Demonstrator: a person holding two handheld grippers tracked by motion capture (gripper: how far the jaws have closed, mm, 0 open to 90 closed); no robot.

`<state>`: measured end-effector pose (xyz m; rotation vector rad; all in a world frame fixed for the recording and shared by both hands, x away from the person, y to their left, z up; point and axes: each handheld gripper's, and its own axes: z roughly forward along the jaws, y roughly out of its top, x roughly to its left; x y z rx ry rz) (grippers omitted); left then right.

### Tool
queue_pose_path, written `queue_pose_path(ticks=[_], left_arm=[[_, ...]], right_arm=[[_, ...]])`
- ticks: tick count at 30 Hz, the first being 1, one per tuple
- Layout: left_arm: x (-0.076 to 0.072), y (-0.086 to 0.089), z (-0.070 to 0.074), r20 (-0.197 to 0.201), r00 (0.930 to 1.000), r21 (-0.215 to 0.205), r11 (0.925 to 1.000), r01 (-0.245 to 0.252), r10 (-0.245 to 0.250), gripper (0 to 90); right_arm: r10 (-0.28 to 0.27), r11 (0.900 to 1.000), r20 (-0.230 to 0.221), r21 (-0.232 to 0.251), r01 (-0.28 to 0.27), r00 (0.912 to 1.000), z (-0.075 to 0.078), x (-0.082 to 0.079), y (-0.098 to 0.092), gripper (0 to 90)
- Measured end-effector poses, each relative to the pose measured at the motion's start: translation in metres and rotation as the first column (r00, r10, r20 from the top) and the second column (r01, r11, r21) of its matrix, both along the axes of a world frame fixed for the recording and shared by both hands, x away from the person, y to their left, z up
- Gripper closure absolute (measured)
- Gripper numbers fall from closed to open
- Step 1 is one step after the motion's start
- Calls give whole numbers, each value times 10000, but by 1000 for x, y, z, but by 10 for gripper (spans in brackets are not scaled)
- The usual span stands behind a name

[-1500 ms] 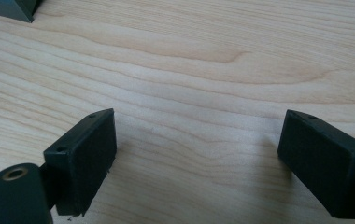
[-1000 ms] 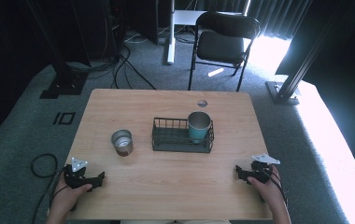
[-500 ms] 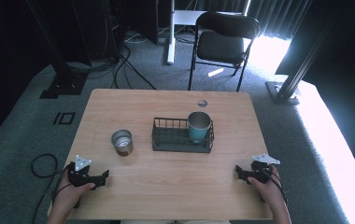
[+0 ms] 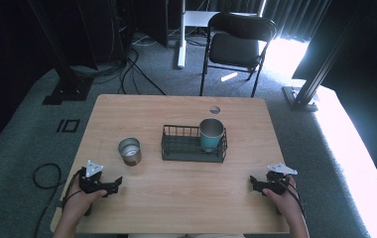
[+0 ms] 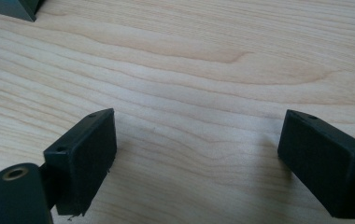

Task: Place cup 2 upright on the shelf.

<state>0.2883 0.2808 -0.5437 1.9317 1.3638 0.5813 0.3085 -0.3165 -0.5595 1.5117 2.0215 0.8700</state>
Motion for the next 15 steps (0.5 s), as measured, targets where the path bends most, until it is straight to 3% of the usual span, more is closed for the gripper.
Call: queue_pose_path(ticks=[15], left_arm=[[21, -19, 10, 598, 9967, -141, 9984, 553, -544, 6]], right_arm=[[139, 9999, -20, 27, -139, 9999, 0, 0, 1, 113]])
